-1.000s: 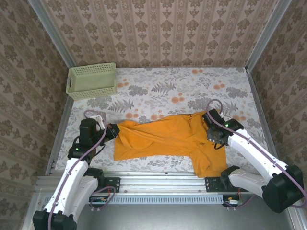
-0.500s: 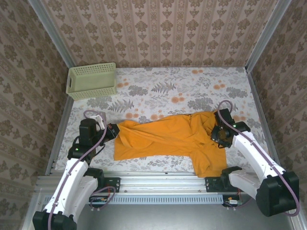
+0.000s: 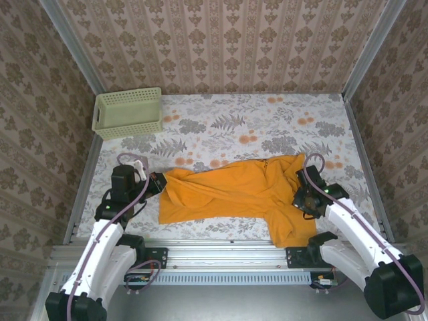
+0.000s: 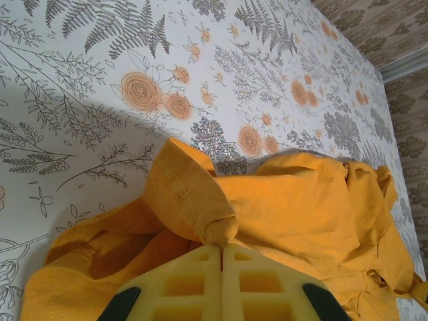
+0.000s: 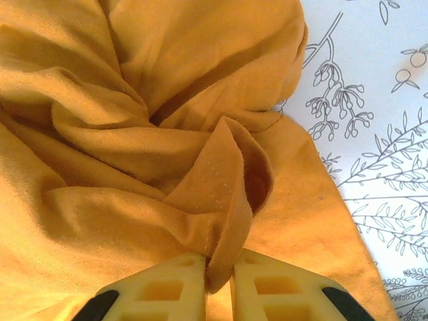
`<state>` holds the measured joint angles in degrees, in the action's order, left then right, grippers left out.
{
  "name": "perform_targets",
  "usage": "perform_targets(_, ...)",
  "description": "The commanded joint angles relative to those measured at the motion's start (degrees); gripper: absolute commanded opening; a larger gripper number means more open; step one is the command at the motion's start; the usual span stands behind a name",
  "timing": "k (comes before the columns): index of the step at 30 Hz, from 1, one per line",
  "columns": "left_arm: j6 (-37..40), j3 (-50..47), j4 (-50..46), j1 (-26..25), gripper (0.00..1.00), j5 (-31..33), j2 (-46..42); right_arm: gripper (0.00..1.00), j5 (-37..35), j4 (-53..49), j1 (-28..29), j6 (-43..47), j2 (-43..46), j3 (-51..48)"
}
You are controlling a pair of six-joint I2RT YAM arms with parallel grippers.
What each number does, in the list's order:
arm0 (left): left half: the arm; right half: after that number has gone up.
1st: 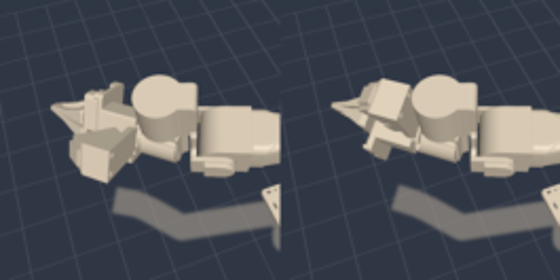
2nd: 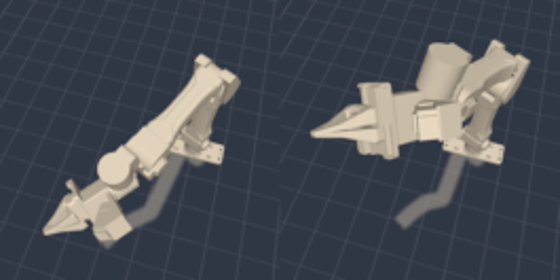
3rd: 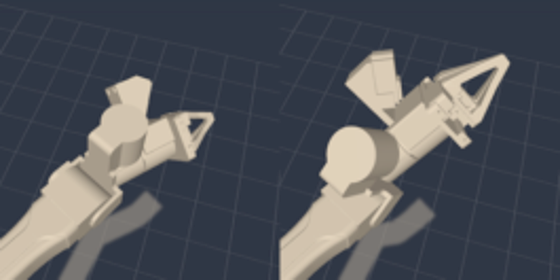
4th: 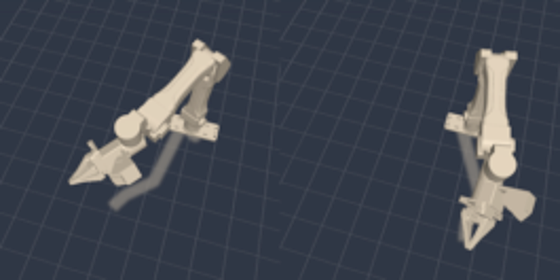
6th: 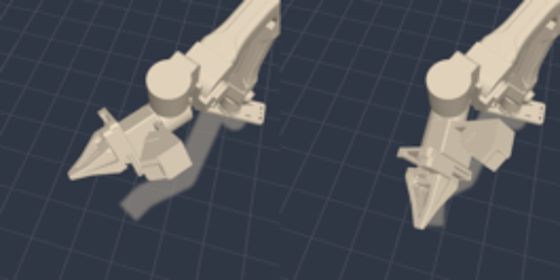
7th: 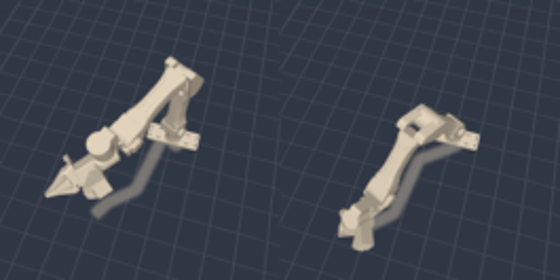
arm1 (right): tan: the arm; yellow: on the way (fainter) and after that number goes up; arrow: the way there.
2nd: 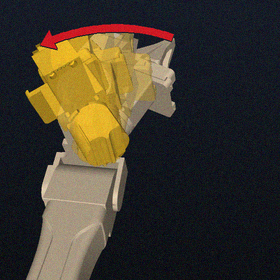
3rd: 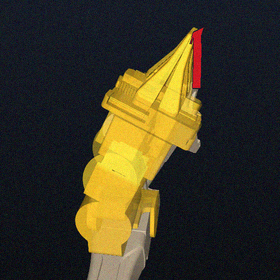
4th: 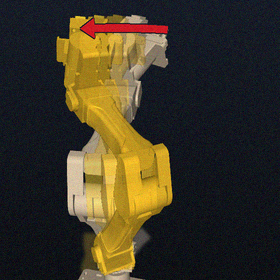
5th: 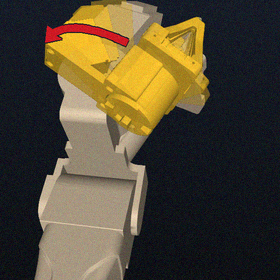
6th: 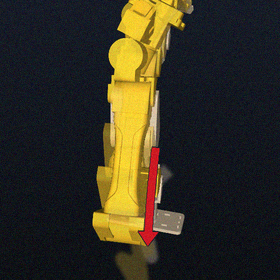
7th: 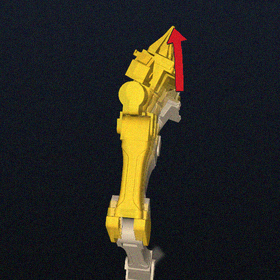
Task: Fold the inside-out t-shirt
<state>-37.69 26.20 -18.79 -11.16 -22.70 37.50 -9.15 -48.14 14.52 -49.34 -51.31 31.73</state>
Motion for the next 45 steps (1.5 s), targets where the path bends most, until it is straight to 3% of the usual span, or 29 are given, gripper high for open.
perform_targets(1,1.47,0.15,1.12,-0.02,0.0,0.37,-0.32,0.15,-2.15,-0.99,-0.25,-0.12,-0.34,0.55)
perform_targets(6,1.65,0.58,0.28,-0.05,0.0,0.96,-1.16,0.01,-4.64,-2.03,-0.31,1.82,-0.41,3.29)
perform_targets(14,3.6,8.78,2.13,0.53,0.0,2.03,0.18,0.0,-18.79,-9.33,-0.9,10.27,3.96,23.07)
perform_targets(21,6.99,19.42,8.04,0.79,0.0,5.05,2.68,0.0,-24.07,-5.56,-0.98,22.73,-3.64,42.9)
perform_targets(25,8.55,22.88,7.69,1.4,0.0,8.18,7.14,0.0,-23.03,-2.92,-0.91,26.29,-11.04,48.64)
perform_targets(29,8.26,23.55,4.77,1.45,0.0,7.38,12.18,0.0,-18.14,-2.24,-0.88,24.03,-17.12,47.68)
perform_targets(36,7.96,13.31,3.22,1.36,0.0,6.47,14.4,0.06,-5.87,5.24,-0.28,23.31,-24.58,35.16)
perform_targets(42,6.51,7.46,3.53,1.41,0.0,6.12,14.89,0.07,-3.36,6.86,-1.46,25.89,-37.54,38.82)
perform_targets(45,5.89,6.2,4.17,1.4,0.0,5.49,14.55,0.17,-3.37,7.04,-1.91,27.57,-42.2,42.53)
